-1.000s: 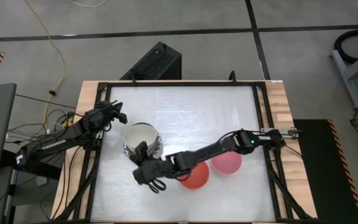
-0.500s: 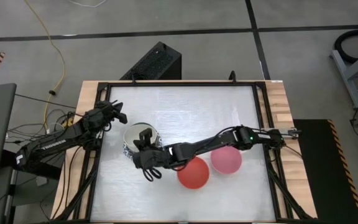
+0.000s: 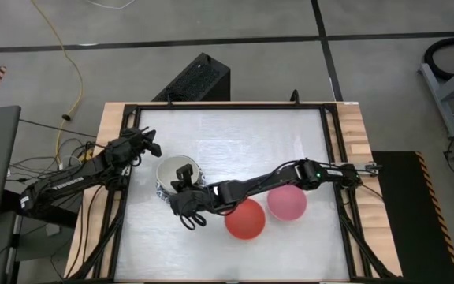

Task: Nest bowls inside each other
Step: Stack the white bowl on top of the green bowl, then stack the orange bowl on top of the white bowl

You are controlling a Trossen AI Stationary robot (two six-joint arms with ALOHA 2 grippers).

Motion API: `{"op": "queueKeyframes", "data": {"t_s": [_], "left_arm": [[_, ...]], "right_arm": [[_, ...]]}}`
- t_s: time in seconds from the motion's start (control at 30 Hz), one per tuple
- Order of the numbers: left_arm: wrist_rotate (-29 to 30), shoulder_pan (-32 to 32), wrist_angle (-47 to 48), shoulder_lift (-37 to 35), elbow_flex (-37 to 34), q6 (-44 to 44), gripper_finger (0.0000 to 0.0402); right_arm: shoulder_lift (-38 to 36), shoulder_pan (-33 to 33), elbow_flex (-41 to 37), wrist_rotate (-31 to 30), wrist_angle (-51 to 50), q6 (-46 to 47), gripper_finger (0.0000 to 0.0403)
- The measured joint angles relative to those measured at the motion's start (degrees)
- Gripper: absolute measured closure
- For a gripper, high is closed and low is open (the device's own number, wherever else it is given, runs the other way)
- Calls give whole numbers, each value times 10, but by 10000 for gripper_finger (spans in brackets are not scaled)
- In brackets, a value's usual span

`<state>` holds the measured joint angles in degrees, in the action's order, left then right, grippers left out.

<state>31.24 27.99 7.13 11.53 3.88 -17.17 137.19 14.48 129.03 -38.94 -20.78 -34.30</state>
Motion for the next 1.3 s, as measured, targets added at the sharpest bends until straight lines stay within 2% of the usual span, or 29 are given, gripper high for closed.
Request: {"op": "queueKeyframes", "data": {"t_s": [0.23, 0.47, 0.63, 0.77, 0.9, 1.07, 1.17, 1.3], "left_arm": [[0, 0, 0, 0, 0, 0, 401], [0, 0, 0, 0, 0, 0, 401], [-2, 0, 0, 0, 0, 0, 401], [-11, 0, 0, 0, 0, 3, 401], [-38, 0, 1, 0, 0, 1, 401], [-43, 0, 6, 0, 1, 14, 401], [-43, 0, 10, 0, 2, 15, 401], [-42, 0, 11, 0, 2, 15, 401]], "right_arm": [[0, 5, 0, -1, 3, -33, 396], [0, 7, 0, 3, 85, -78, 396], [0, -1, 0, 12, 73, -54, 396], [-2, 3, 0, -9, 64, -67, 394], [-20, 19, 0, -39, -34, -53, 382], [-66, 21, 0, -33, -279, 107, 379], [-95, 8, 0, 13, -430, 228, 381], [-124, -14, 0, 98, -570, 345, 381]]}}
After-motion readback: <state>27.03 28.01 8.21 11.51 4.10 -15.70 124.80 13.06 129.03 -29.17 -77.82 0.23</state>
